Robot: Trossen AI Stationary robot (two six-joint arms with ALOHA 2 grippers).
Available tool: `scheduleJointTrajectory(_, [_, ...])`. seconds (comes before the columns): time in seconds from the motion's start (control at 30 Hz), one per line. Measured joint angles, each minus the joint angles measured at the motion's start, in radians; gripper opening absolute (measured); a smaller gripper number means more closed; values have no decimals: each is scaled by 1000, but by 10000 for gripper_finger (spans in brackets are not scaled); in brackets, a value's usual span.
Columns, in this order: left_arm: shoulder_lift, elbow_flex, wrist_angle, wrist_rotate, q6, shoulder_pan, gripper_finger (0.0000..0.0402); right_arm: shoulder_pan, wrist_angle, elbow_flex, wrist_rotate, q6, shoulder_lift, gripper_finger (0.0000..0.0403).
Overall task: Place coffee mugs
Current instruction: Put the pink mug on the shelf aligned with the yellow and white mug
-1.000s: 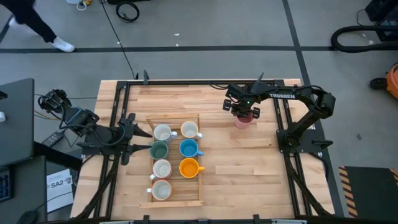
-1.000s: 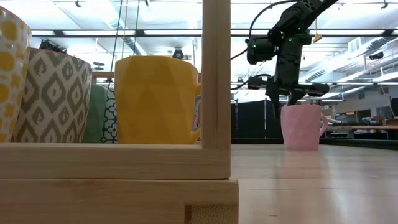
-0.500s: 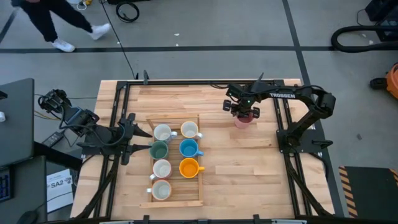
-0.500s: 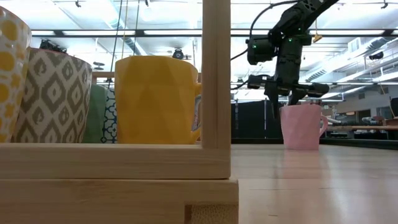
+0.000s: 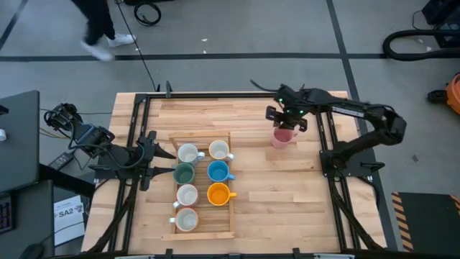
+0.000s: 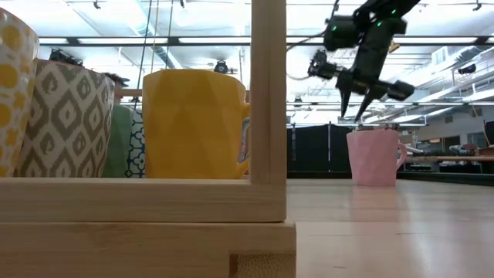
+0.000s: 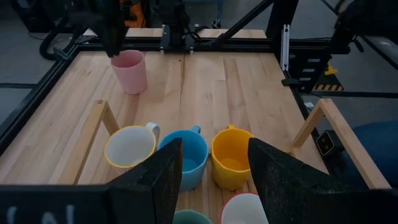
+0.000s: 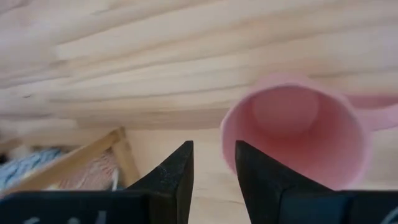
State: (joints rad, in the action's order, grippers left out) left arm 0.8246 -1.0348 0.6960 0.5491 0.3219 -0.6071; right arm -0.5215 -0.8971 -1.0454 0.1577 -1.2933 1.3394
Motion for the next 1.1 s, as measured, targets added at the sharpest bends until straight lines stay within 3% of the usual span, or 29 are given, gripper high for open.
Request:
scheduleJointTrajectory(0.13, [0, 0, 0, 0, 0, 0, 188, -19, -14, 0, -3, 162, -102, 124])
scheduleJointTrajectory(0.53, [0, 0, -1, 0, 0, 0, 188, -31, -265, 0, -55, 1022, -336, 123])
scheduleJointTrajectory(0.73, [0, 0, -4, 0, 5, 0, 188, -31, -338, 18, -184, 1242, -354, 124])
scheduleJointTrajectory(1.1, [0, 0, -5, 0, 8, 0, 188, -31, -299, 151, -185, 1562, -345, 122])
